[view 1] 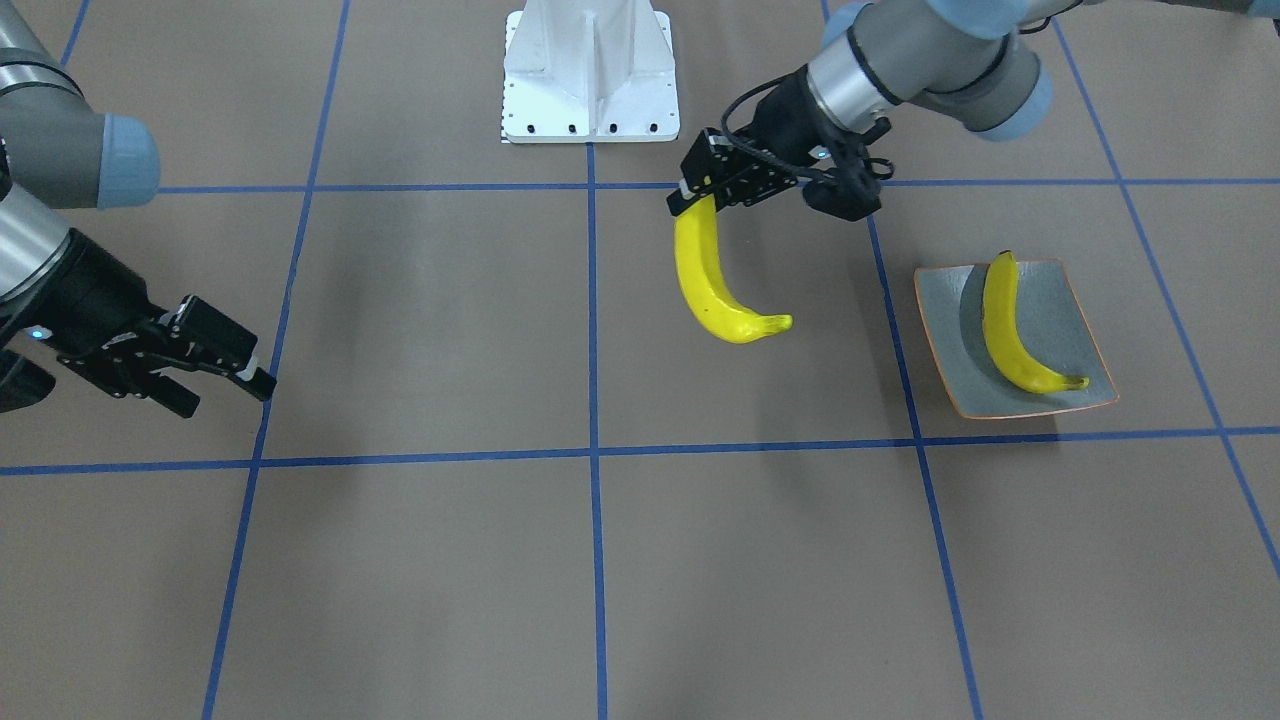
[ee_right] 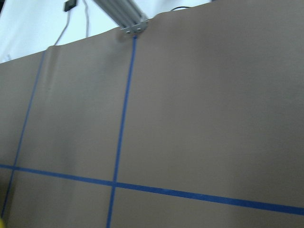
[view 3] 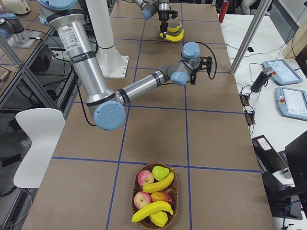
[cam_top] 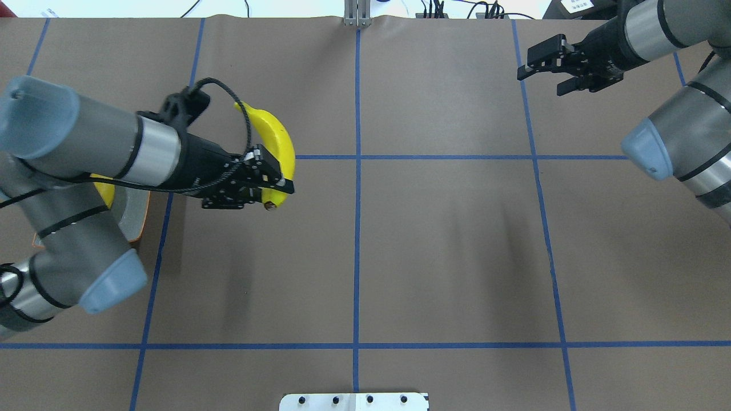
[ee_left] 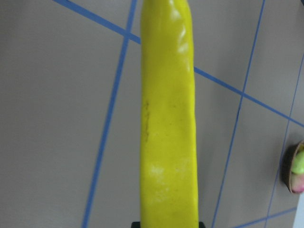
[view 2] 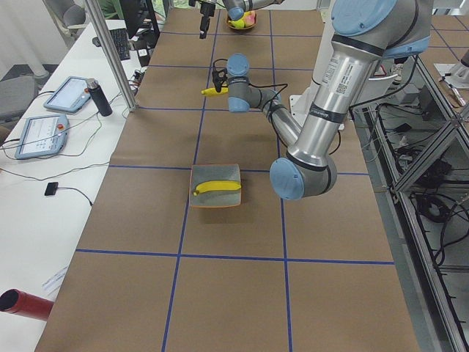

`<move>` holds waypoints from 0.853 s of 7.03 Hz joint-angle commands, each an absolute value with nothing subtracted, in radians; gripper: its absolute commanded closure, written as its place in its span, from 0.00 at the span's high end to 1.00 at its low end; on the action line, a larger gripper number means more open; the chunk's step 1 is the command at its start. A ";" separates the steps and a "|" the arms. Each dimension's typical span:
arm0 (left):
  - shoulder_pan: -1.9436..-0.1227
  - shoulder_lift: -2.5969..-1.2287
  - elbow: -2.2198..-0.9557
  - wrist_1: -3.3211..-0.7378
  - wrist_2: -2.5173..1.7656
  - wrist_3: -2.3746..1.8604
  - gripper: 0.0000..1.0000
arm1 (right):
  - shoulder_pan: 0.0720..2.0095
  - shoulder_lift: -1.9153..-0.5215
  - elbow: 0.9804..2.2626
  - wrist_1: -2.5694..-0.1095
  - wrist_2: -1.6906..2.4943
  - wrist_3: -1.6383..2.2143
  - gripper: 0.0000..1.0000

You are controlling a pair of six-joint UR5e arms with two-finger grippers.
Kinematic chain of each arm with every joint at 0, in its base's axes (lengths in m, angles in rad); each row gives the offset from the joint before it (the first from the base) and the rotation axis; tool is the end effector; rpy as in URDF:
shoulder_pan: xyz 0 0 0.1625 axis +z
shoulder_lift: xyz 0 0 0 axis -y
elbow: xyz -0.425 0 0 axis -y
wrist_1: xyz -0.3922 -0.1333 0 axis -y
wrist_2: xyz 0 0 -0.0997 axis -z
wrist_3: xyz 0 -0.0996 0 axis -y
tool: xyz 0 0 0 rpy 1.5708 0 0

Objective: Transfer all bananas from basket to plate

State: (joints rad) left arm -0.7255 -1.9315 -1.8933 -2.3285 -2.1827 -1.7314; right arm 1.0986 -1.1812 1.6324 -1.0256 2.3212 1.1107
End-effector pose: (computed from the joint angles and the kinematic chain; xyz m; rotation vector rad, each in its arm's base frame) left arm 0.3595 -0.4205 0.2243 -0.0925 1.4678 -0.2809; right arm -0.2282 -0.5905 0.3405 0.1770 -1.1506 0.1914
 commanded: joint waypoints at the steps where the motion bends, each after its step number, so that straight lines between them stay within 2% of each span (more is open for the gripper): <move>1: -0.788 -1.800 -1.975 -2.208 -2.171 -1.583 0.00 | 1.153 -1.181 1.609 -1.305 2.322 0.860 1.00; 4: -0.793 -1.798 -2.072 -1.723 -2.053 -1.224 0.00 | 1.175 -1.200 1.568 -1.417 2.321 0.726 1.00; 6: -0.795 -1.775 -2.060 -1.590 -2.026 -1.082 0.00 | 1.177 -1.203 1.562 -1.413 2.330 0.726 1.00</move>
State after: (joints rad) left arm -0.7932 -1.7915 -2.0639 -1.6784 -2.0427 -1.1736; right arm 1.1753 -1.2008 1.5670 -1.4114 2.3258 0.7297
